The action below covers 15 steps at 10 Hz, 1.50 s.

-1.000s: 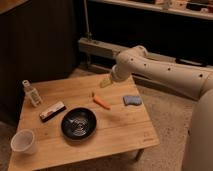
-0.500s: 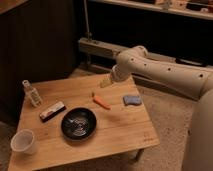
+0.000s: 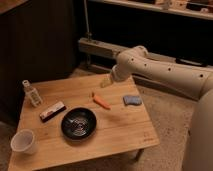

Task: Place the pepper on the white sponge

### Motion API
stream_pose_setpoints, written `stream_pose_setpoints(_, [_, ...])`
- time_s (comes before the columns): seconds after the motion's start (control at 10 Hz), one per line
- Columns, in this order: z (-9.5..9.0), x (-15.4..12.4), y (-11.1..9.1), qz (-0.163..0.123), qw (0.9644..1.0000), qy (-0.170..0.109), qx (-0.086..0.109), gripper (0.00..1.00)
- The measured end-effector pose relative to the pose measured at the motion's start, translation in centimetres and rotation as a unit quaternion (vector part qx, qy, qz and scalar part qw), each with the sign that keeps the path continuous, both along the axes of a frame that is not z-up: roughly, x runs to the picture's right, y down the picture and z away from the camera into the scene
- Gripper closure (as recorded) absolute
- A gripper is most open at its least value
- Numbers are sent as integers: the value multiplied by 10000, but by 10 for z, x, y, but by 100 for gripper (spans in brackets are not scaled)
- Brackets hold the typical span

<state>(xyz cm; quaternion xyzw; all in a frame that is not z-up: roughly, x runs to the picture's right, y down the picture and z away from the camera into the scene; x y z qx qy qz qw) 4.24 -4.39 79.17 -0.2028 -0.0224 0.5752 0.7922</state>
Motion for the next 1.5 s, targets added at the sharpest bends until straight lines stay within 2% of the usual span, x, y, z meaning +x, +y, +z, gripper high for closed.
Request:
stream_pose_setpoints(1.2, [0,0,0,2,10000,-2,-1,20])
stream_pose_setpoints(1.4, [5,-4,4,38,9999,-63,-122,20])
stream_pose_setpoints(1.5, [4,-5,3,33,9999,-71,-112,20])
